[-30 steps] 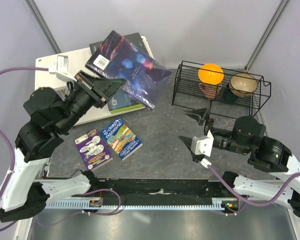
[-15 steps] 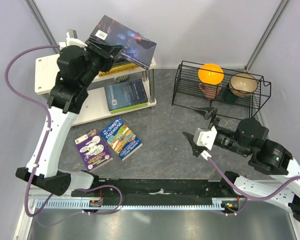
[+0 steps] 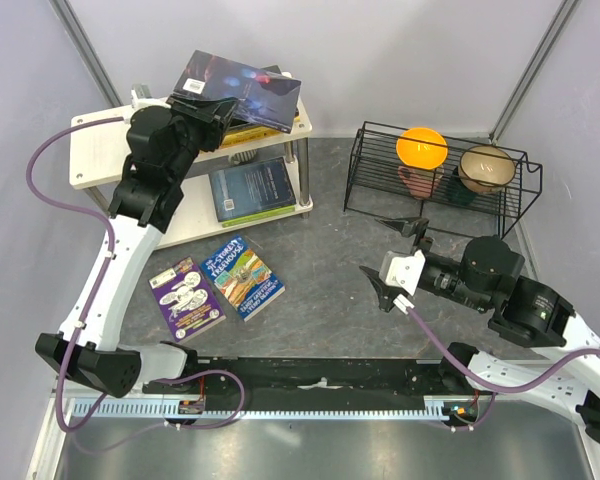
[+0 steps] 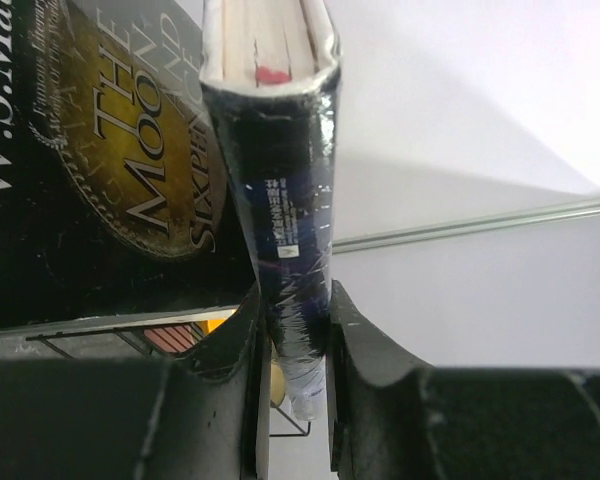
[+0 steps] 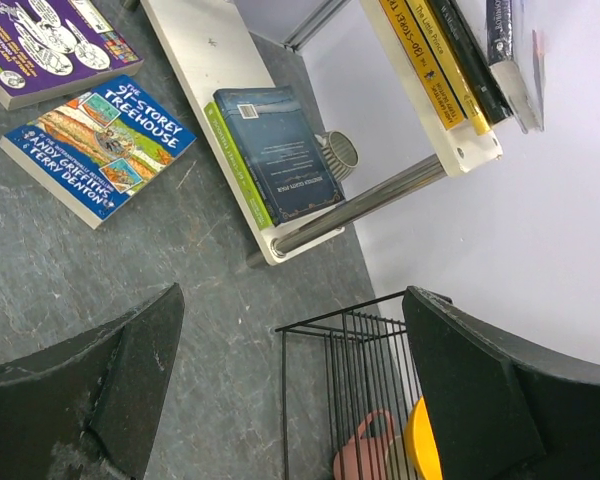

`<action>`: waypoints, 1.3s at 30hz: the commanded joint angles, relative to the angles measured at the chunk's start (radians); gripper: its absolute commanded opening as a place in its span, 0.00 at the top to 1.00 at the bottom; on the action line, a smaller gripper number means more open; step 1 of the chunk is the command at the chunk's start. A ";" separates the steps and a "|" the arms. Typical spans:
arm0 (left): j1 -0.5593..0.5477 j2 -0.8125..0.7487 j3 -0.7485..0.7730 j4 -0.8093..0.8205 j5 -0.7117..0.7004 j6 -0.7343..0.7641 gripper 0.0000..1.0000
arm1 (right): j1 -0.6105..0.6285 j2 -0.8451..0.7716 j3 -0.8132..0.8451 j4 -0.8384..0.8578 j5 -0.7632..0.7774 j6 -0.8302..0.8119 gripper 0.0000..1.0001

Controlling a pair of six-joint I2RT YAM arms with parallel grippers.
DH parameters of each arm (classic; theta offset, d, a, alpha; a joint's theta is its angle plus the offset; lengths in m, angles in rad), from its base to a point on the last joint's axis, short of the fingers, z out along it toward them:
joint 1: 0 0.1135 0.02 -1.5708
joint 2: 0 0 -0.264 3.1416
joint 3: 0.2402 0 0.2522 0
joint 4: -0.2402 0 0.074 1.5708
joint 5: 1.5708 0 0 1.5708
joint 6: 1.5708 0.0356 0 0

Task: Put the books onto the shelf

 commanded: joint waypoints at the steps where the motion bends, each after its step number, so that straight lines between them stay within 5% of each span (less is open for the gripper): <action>1: 0.025 -0.016 0.022 0.015 -0.068 -0.017 0.84 | -0.004 0.016 0.014 0.036 0.009 0.038 0.02; 5: 0.026 -0.005 0.039 -0.047 -0.054 -0.014 0.59 | -0.004 0.027 0.024 0.040 0.007 0.042 0.02; 15: 0.031 -0.036 0.044 -0.173 -0.023 0.027 0.27 | -0.004 0.063 0.054 0.043 0.004 0.035 0.02; 30: 0.045 -0.060 0.046 -0.305 0.118 0.112 0.20 | -0.016 0.214 0.173 0.075 0.025 0.208 0.02; 35: 0.045 -0.135 0.041 -0.306 0.133 0.253 0.20 | -0.068 0.391 0.401 0.032 0.033 0.381 0.02; 39: 0.045 -0.243 -0.006 -0.276 0.196 0.525 0.20 | -0.128 0.598 0.700 -0.150 -0.008 0.507 0.05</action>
